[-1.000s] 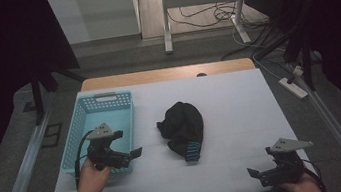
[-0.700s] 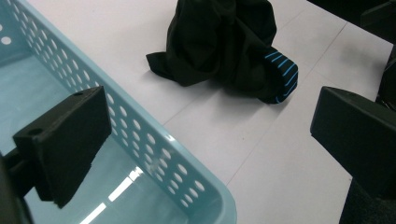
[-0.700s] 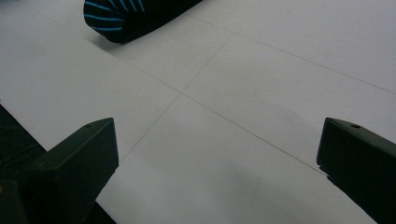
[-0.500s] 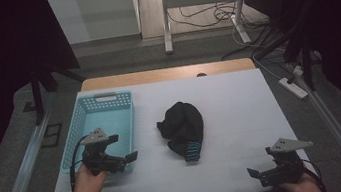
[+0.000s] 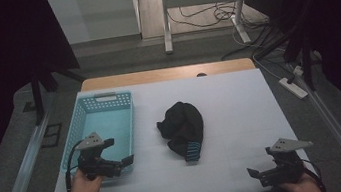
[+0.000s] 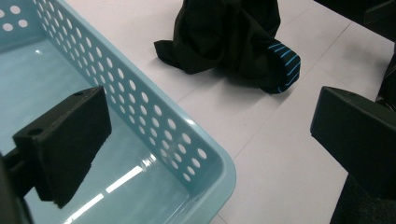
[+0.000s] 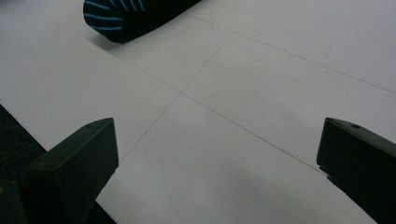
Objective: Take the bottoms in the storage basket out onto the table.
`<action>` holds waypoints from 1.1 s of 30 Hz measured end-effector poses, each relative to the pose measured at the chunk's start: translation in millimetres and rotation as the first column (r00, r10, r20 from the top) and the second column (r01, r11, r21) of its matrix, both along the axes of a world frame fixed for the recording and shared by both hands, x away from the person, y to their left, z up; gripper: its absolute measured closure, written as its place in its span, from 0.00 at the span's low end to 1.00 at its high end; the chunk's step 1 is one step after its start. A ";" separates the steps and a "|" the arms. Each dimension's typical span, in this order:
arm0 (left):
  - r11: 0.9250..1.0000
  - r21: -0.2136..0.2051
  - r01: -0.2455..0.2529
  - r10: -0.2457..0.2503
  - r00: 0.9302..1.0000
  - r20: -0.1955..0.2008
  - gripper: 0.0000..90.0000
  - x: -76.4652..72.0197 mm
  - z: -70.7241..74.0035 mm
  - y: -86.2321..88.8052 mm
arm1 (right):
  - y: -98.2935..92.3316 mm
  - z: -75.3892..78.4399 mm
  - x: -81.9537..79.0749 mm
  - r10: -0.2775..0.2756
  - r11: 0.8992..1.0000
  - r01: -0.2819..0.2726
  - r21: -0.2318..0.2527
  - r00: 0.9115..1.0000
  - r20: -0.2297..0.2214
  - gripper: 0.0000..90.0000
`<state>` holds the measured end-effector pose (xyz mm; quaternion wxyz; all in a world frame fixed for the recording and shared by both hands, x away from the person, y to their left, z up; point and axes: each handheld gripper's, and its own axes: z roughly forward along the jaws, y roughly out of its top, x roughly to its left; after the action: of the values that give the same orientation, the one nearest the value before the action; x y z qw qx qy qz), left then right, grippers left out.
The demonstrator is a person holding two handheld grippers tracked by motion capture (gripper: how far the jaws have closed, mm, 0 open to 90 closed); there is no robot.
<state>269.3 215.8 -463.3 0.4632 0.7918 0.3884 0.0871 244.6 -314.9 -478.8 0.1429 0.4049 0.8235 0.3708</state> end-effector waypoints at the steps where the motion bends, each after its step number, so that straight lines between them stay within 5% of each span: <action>1: 1.000 -0.001 -0.003 0.003 1.000 0.000 0.00 -0.7 -0.3 0.7 | 0.1 0.0 0.0 -0.001 1.000 0.001 0.000 1.000 -0.001 0.00; 33: 0.998 -0.002 -0.057 0.057 0.998 -0.009 0.00 -35.6 -9.5 24.3 | 0.2 -0.3 0.5 -0.006 1.000 0.006 -0.003 1.000 -0.005 0.00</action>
<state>233.7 240.0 -472.8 0.4598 0.7803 0.4130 0.0961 245.1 -314.7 -479.1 0.1424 0.4080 0.8231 0.3683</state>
